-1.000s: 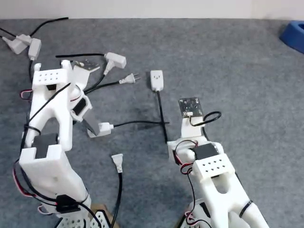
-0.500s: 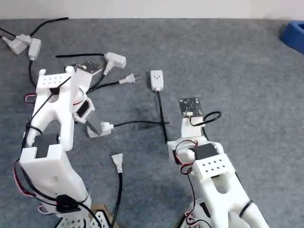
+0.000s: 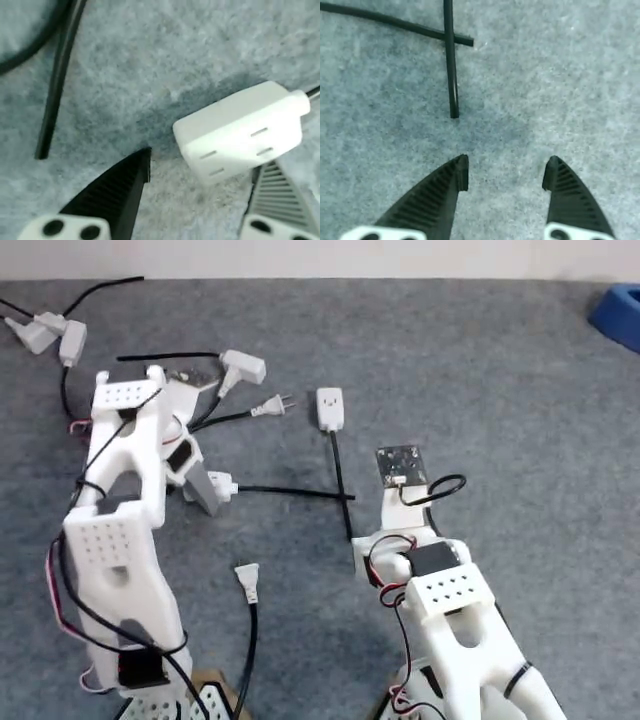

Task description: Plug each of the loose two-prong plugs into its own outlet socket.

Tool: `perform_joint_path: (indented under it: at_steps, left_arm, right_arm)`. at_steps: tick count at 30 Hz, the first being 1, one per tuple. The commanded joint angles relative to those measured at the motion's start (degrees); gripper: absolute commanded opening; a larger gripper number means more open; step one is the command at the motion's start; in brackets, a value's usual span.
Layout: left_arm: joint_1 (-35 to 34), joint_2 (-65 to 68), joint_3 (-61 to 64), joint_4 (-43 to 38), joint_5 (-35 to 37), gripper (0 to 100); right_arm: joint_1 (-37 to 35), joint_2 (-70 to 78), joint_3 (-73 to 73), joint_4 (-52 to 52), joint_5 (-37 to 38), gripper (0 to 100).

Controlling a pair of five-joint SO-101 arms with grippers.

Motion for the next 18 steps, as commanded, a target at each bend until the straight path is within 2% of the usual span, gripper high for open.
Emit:
perform_joint_path:
  at_steps: [1, 7, 13, 18]
  left_arm:
    - [2.15, 4.26, -15.96, 7.91, 0.62, 33]
    - [1.80, 2.33, -19.21, 8.26, 2.64, 33]
    - [1.45, -4.53, -10.59, 8.18, 1.41, 33]
    - [1.27, -7.25, -9.71, 7.91, -0.26, 33]
  right_arm:
    - [-0.48, -1.36, -0.31, -0.66, 0.53, 24.1]
    - [-0.48, -1.36, -0.31, -0.66, 0.53, 24.1]
    - [-0.48, -1.36, -0.40, -0.66, 0.53, 24.1]
    - [-0.48, -1.36, -0.40, -0.66, 0.53, 24.1]
